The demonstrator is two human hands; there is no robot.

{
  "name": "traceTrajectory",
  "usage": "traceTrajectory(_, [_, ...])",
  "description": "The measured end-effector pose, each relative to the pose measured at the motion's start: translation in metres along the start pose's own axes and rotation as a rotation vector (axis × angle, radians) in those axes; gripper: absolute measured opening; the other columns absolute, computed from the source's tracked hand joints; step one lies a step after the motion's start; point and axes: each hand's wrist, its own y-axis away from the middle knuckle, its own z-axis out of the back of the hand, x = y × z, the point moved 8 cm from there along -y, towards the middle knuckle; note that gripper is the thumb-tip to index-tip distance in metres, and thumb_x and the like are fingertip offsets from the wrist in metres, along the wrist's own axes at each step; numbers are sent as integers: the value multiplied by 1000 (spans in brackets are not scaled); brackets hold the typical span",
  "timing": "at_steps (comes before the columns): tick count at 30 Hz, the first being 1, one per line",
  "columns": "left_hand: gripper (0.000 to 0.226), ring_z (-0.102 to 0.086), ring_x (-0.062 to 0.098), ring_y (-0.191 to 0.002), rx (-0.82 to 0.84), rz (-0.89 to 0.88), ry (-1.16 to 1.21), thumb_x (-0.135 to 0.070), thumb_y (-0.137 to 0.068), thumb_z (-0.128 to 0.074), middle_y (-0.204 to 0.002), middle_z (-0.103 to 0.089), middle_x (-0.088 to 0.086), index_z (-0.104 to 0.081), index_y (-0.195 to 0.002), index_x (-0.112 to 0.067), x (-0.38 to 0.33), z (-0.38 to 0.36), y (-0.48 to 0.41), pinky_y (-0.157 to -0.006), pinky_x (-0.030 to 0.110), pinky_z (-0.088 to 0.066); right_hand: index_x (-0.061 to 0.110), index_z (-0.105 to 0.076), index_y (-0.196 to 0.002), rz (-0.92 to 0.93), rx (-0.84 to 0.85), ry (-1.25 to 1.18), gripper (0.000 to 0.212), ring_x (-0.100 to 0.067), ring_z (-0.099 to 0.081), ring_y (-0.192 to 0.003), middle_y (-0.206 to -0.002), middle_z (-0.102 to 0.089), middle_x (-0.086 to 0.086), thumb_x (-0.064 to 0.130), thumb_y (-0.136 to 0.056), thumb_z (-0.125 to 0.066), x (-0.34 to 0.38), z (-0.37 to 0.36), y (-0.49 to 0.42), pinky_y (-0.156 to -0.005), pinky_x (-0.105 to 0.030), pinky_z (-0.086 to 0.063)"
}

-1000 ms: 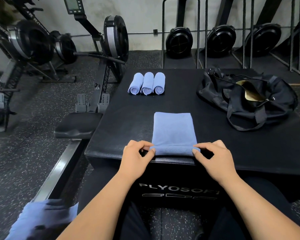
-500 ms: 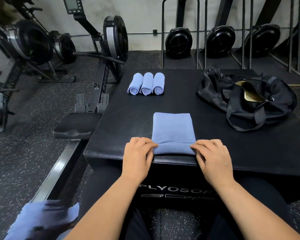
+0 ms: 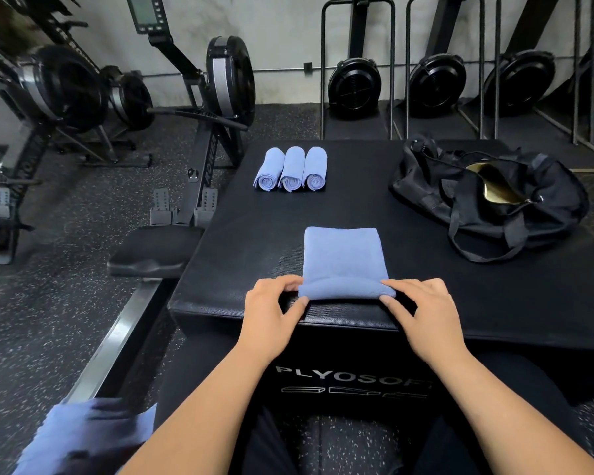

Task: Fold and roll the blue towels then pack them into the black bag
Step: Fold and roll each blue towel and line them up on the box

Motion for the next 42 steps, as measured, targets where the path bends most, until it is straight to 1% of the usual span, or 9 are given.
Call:
traceTrajectory(9, [6,-60,1,-106,10,66,87,-41,-94,-74,-91,-71,-20,-78,-96,-38,1,0,0,-98,35,-50,44,-77,-94,-248,50,-317,15,4,-59,-87,-91,-61,7,35,-86,-83,-3,10,3,-74,-11,-38])
traceTrajectory(14, [14,-48,4,-116,-68,-24,9,-33,-94,-76,-108,-66,-25,-73,-106,-40,-7,4,0,-102,37,-45,42,-76,-99,-132,-34,-197,14,-7,-50,-102,-103,-65,24,37,-87,-81,-1,12,2,-86,-16,-41])
traceTrajectory(17, [18,-52,12,-112,-144,-226,-105,-19,-94,-77,-109,-65,-21,-76,-104,-33,-27,8,2,-97,36,-45,35,-78,-97,-45,-109,-138,13,-14,-50,-103,-107,-66,22,30,-87,-83,3,17,2,-90,-16,-40])
traceTrajectory(19, [16,-55,15,-108,-154,-296,-182,-16,-97,-74,-107,-67,-21,-76,-101,-32,-35,5,5,-92,39,-44,30,-79,-95,63,-158,-27,8,-17,-50,-99,-106,-68,20,25,-89,-83,12,17,5,-89,-28,-46])
traceTrajectory(22, [15,-54,13,-110,-146,-272,-225,-21,-99,-70,-112,-67,-23,-76,-108,-33,-32,2,6,-92,38,-43,28,-78,-102,165,-199,99,6,-19,-51,-97,-110,-69,20,26,-99,-74,17,14,9,-83,-42,-47])
traceTrajectory(25, [26,-51,11,-118,-85,-241,-228,-35,-97,-72,-122,-66,-24,-73,-122,-32,-25,-3,4,-99,37,-42,30,-77,-111,147,-167,137,20,-18,-51,-103,-117,-68,22,36,-98,-63,13,10,8,-84,-39,-43])
traceTrajectory(32, [41,-50,8,-122,-1,-127,-140,-33,-91,-79,-126,-65,-27,-67,-130,-39,-11,-6,0,-106,45,-45,35,-67,-130,69,25,135,42,-14,-49,-111,-127,-65,21,43,-90,-75,2,-4,1,-92,-42,-45])
traceTrajectory(36, [35,-49,-2,-118,2,-33,-54,-39,-96,-73,-111,-65,-29,-67,-130,-42,-8,-4,-1,-111,42,-39,43,-69,-128,-62,57,-29,38,-10,-50,-103,-106,-59,24,49,-91,-74,-3,2,0,-92,-36,-42])
traceTrajectory(42, [15,-60,7,-104,5,14,76,-41,-97,-71,-97,-66,-28,-70,-113,-42,-6,-2,-1,-103,43,-46,45,-75,-107,-212,58,-249,21,7,-58,-91,-91,-59,9,45,-87,-81,-5,10,1,-74,-5,-38])
